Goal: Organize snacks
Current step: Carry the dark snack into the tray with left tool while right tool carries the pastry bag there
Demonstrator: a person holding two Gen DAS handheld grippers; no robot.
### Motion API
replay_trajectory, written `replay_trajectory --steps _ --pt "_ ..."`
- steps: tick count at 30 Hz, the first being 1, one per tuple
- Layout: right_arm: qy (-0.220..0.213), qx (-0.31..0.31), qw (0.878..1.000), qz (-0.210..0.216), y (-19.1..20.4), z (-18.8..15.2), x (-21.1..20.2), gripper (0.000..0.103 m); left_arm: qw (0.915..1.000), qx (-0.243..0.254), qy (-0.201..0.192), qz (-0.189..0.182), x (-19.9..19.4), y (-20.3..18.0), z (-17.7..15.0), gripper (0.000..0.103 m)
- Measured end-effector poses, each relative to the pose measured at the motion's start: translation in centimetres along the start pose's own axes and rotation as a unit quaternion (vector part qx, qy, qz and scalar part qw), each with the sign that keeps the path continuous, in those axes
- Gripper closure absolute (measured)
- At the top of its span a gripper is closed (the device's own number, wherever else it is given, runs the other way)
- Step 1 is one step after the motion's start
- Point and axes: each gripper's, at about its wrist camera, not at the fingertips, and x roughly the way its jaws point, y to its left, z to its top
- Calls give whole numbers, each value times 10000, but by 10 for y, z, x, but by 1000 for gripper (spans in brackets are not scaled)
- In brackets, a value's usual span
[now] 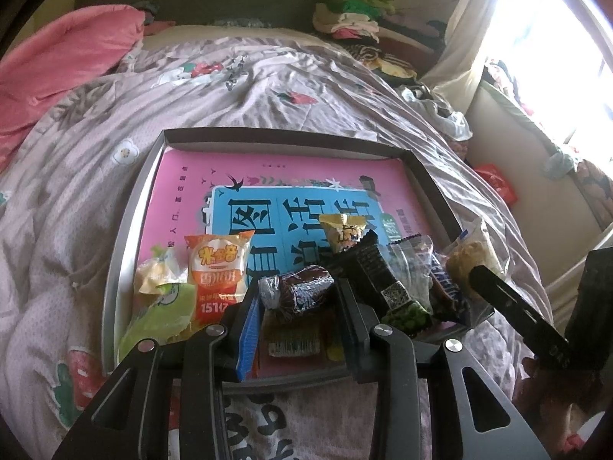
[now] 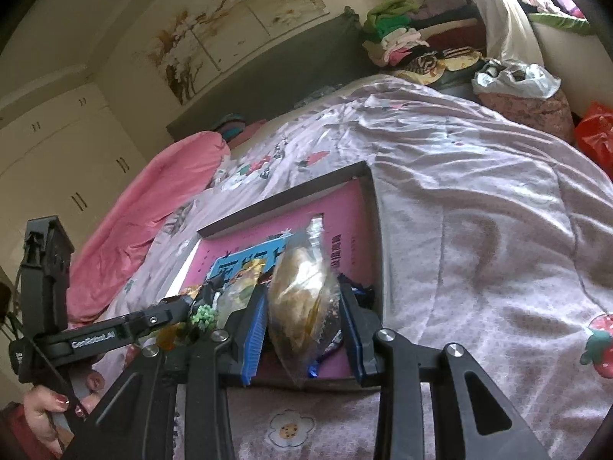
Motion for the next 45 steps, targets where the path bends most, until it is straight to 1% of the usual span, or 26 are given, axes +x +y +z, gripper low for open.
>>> replay_trajectory --steps 8,10,16,19,22,24,25,31,36,42,45 --pt "89 356 9988 311 -9 -2 6 66 10000 -60 24 50 4 6 2 65" --pt "104 314 9989 340 -6 -2 7 66 10000 -57 34 56 4 7 2 65" --pt "99 264 9994 206 -4 -2 6 65 10000 -55 23 76 4 9 2 65" --pt "22 147 9999 18 -1 0 2 65 10000 -44 17 82 3 9 2 65" --pt "-38 70 9999 -120 -1 3 -2 62 10000 -46 26 77 4 8 2 65" --pt "-113 61 9997 -210 -2 4 -6 56 10000 -44 17 81 4 9 2 65" --pt "-139 68 9996 -228 -3 5 -7 55 10000 -44 24 84 4 8 2 65" --pt "-298 107 9988 -372 -7 9 -14 53 9999 -20 16 108 4 9 3 65" --pt "-410 -30 9983 -402 -4 10 -17 53 9999 20 -1 143 2 10 5 65" --pt "-233 -249 9991 -267 5 7 -10 53 9999 43 -9 167 1 8 4 65" --pt "-172 -311 9991 -219 8 5 -7 51 9998 45 -16 181 0 9 4 65"
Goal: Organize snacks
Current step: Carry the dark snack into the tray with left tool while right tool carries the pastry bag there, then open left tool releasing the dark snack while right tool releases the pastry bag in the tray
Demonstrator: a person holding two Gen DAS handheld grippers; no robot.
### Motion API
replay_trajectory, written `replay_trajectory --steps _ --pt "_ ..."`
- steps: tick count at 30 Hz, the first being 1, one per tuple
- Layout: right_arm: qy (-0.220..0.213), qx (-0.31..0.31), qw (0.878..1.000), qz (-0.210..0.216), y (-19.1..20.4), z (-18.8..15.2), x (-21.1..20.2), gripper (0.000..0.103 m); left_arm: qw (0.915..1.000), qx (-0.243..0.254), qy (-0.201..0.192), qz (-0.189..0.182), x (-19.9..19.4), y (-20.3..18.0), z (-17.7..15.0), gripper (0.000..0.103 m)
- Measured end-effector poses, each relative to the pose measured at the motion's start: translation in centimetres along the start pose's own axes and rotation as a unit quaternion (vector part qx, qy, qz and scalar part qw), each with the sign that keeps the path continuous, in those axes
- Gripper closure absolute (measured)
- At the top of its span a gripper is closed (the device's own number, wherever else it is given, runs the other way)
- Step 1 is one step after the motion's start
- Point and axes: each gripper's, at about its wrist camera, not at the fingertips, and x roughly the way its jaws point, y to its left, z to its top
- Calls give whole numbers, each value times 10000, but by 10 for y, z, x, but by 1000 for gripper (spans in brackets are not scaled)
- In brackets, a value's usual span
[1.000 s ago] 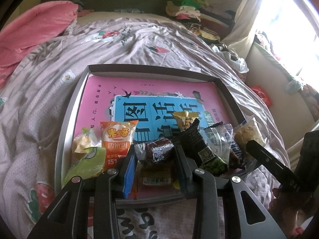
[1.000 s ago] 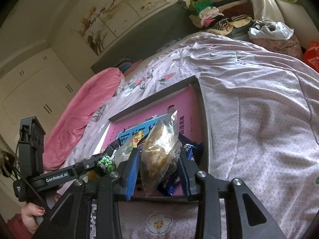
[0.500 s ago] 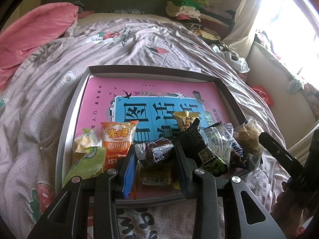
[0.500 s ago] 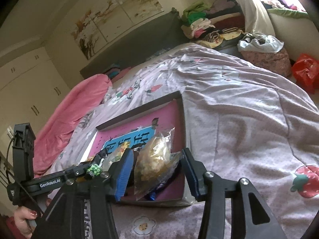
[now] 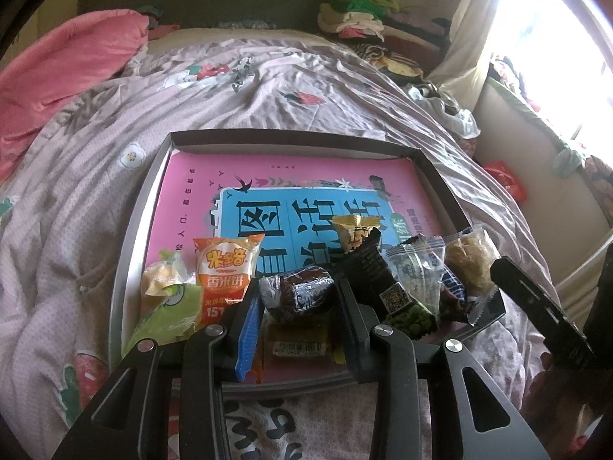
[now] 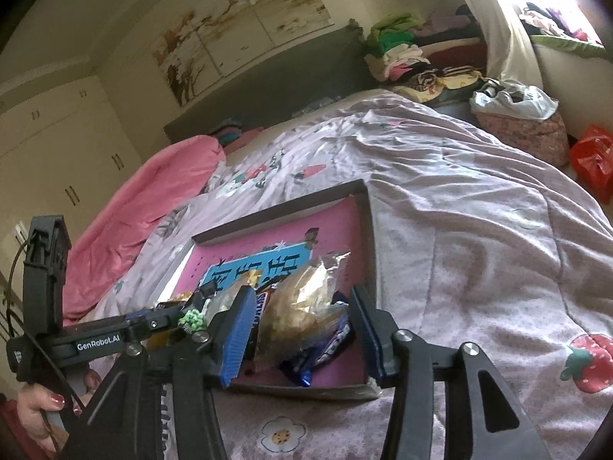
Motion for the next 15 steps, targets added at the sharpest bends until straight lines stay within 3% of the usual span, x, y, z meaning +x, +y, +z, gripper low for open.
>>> replay_trajectory --steps 8,15 --pt "142 -32 9997 180 4 -3 6 51 10000 -19 -11 14 0 -2 0 64" --pt "274 -134 9992 269 10 -8 10 51 10000 -33 -51 5 -4 -3 4 53"
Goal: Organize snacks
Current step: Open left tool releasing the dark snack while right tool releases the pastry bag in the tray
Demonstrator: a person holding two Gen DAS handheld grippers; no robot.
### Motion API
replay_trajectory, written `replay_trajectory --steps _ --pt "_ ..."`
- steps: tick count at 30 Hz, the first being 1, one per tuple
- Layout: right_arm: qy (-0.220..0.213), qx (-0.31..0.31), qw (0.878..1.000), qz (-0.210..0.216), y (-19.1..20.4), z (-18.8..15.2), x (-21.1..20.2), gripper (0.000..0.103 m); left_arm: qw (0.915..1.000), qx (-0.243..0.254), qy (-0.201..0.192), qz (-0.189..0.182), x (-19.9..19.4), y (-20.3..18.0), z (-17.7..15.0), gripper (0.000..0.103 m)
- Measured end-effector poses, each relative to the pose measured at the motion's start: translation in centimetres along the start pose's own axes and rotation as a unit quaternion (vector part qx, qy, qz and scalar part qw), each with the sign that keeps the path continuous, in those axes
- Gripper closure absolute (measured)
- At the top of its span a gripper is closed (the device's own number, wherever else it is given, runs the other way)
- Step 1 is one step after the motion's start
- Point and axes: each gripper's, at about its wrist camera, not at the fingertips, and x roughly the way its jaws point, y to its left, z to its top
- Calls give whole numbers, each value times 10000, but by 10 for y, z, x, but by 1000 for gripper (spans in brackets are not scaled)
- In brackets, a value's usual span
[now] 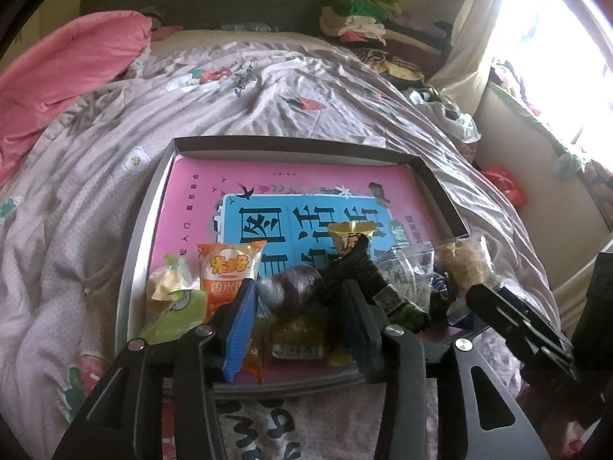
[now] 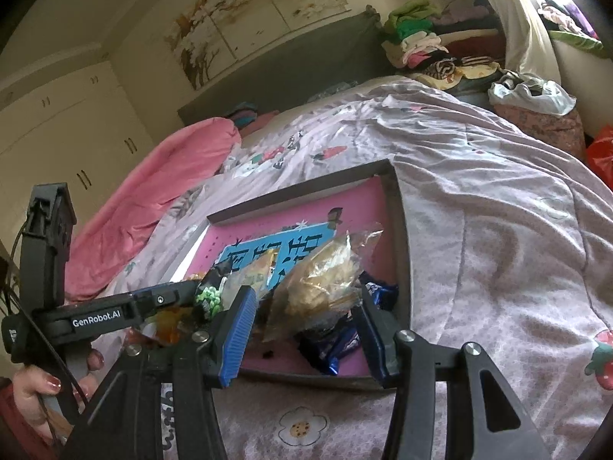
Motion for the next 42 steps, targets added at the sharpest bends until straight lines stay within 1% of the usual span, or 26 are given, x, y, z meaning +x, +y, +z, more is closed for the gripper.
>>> replay_trajectory --steps 7,23,27,35,42 --pt "-3 -9 10000 56 1 0 -1 51 10000 39 -41 -29 -4 -3 2 47" --pt "-79 -229 9995 205 14 1 -5 46 9999 86 -67 -59 -9 -10 2 41" --pt "-93 -211 9995 196 15 1 -6 46 9999 103 -88 -88 -11 -12 0 38" --pt "-125 -240 9996 117 16 3 -9 45 9998 149 -99 -100 -14 -14 -2 35" --pt "-212 -267 9994 -10 15 4 -14 41 9997 179 -137 -103 -17 -16 -1 29"
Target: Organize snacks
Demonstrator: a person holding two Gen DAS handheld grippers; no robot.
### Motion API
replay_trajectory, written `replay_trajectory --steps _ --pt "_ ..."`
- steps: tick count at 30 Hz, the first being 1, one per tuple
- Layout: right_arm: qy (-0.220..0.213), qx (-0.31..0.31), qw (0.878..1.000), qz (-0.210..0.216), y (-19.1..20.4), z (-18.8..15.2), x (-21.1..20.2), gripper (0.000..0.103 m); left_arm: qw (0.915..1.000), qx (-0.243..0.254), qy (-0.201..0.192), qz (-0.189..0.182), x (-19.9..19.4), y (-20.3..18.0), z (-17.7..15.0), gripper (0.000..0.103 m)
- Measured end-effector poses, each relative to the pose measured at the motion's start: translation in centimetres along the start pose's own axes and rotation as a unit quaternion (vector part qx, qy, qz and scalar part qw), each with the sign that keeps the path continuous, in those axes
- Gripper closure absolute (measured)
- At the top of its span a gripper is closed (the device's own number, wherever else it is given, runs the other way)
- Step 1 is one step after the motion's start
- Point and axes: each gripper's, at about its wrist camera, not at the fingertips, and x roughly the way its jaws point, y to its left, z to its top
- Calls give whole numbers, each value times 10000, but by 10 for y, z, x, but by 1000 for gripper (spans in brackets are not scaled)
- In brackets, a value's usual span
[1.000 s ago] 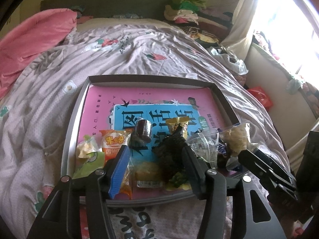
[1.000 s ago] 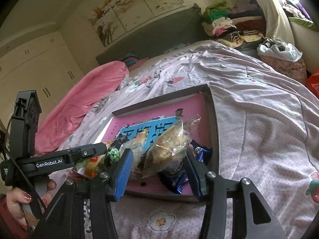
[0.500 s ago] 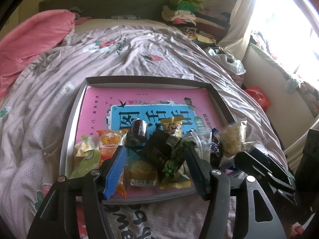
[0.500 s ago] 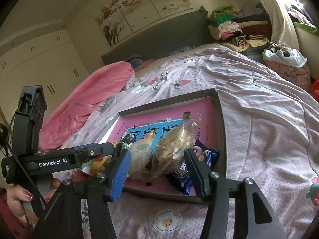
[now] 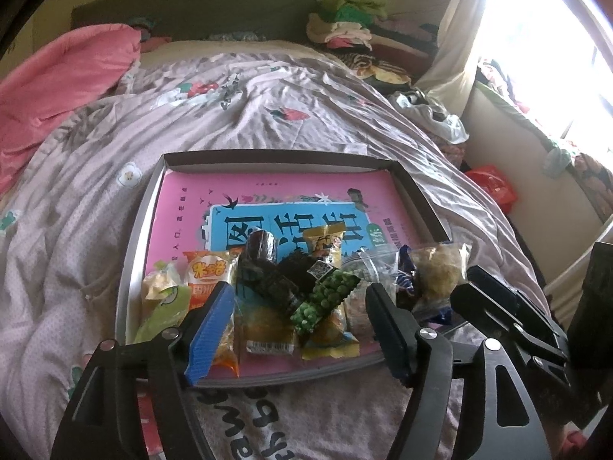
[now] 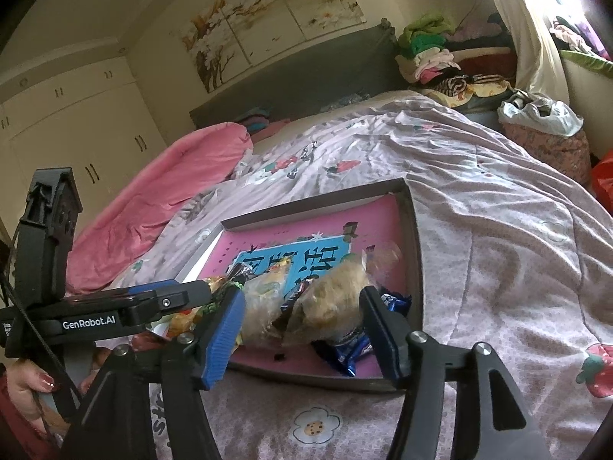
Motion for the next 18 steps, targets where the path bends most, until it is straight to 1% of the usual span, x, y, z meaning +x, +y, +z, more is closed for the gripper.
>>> replay_trajectory --steps 11,14,16,18 --pt "-170 -190 9992 -322 2 3 -9 38 10000 53 -65 -25 -8 -4 0 27" --pt "-321 -243 9985 -358 4 5 -16 37 9999 65 -92 -40 -11 -6 -2 26" --pt "-446 -313 9977 -400 7 7 -21 34 9999 63 -101 -47 -12 -6 -2 25" --pt "-569 -397 9961 -540 9 9 -27 30 9999 57 -113 -40 -13 -6 -2 24"
